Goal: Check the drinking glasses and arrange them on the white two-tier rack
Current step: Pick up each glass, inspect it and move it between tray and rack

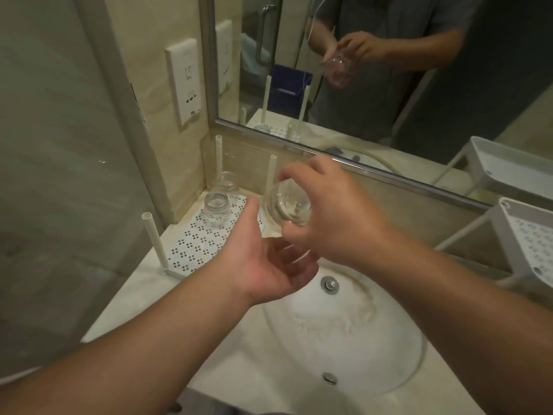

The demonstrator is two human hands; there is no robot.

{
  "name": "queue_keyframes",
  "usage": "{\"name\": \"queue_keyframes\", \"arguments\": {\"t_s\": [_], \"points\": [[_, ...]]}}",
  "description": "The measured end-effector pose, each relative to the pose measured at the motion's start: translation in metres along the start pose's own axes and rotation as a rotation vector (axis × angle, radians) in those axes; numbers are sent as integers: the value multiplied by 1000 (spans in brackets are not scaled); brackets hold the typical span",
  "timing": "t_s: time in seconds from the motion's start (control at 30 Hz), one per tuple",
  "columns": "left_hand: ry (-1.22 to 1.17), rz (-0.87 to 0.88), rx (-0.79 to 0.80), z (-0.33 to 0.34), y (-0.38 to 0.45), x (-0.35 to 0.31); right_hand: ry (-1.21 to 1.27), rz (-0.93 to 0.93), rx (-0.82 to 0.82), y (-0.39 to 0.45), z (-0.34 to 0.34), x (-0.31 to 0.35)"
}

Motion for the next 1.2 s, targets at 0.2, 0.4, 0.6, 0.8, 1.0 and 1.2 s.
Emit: {"name": "queue_keyframes", "arguments": {"t_s": [0.2, 0.4, 0.6, 0.8, 1.0, 1.2], "points": [[77, 11, 53, 7, 2, 3, -103, -63, 9, -26, -2, 9], [156, 178, 64, 11, 0, -13, 19, -18, -96, -46, 2, -3], [340, 429, 8, 21, -9, -23, 231, 87, -118, -57, 13, -18], [578, 667, -8, 38, -13, -18, 366, 190, -160, -76, 15, -42], [937, 852, 55, 66, -5, 10, 331, 277, -251, -101, 4, -75], [1110, 869, 108, 93, 24, 49, 379, 353, -282, -140, 2, -121]]}}
Point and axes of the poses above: each hand's wrist, its own y-axis towards the middle knuckle, its own z-axis out of the palm, x = y × z, the point moved 7 cm from there along y, towards the middle knuckle, and after that the axes turned 9 degrees about x, right-handed, at the moved point
